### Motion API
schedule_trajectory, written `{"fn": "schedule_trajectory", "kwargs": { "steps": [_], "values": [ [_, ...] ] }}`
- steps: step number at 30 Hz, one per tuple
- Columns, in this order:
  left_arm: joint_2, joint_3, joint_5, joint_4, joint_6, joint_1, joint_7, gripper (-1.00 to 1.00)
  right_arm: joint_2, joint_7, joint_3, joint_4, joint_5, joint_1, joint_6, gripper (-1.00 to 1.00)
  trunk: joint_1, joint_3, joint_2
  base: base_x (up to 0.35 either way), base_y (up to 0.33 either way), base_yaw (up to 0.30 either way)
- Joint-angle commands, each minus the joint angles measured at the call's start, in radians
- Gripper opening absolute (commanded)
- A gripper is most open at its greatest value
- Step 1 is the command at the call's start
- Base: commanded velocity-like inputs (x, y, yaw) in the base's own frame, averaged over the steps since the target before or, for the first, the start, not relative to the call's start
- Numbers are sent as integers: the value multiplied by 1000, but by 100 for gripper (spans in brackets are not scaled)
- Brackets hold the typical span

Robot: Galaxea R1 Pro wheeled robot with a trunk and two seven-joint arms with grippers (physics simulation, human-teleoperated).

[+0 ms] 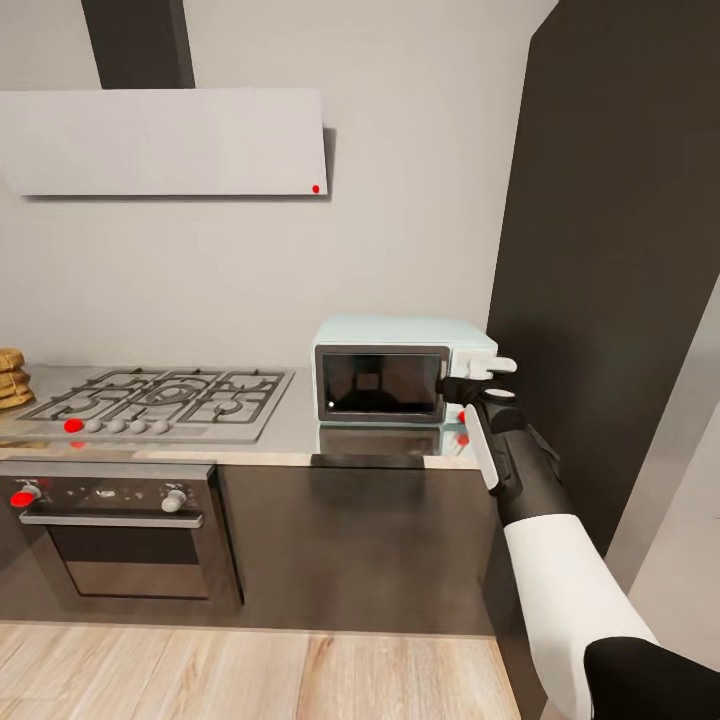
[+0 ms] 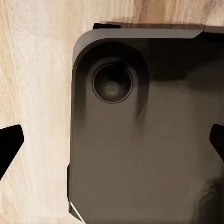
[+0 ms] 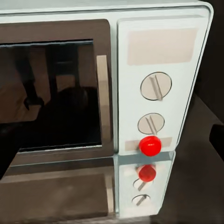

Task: In the kitchen, take the popcorn bag from the countertop, put it into the microwave, and heat it until the popcorn is cooked so the cooked popcorn ends up inside the bag.

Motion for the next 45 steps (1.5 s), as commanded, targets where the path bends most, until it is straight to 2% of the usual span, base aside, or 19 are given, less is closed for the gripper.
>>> {"fn": "schedule_trajectory", "kwargs": {
  "steps": [1, 8, 12, 15, 16, 17, 24, 45],
  "values": [
    [0, 0, 7, -1, -2, 0, 1, 100, 0, -4, 0, 25, 2, -1, -10, 100, 0, -1, -1, 0, 0, 0],
    [0, 0, 7, -1, -2, 0, 1, 100, -4, 9, -1, 47, 0, -1, -44, 100, 0, -1, -1, 0, 0, 0],
    [0, 0, 7, -1, -2, 0, 1, 100, -20, 102, -1, 90, 4, -1, -55, 100, 0, -1, -1, 0, 0, 0],
    [0, 0, 7, -1, -2, 0, 1, 100, -36, 123, -1, 145, 7, -1, -107, 100, 0, -1, -1, 0, 0, 0],
    [0, 0, 7, -1, -2, 0, 1, 100, -41, 129, -1, 201, 18, -1, -172, 100, 0, -1, -1, 0, 0, 0],
    [0, 0, 7, -1, -2, 0, 1, 100, -41, 129, 0, 212, 41, -1, -183, 100, 0, -1, -1, 0, 0, 0],
    [0, 0, 7, -1, -2, 0, 0, 100, -40, 122, 0, 215, 59, -1, -187, 100, 0, -1, -1, 4, 0, 0],
    [1, 0, 7, -1, -2, 0, -1, 100, -42, 120, -1, 215, 60, -1, -187, 100, 0, -1, -1, 126, 0, 0]
  ]
}}
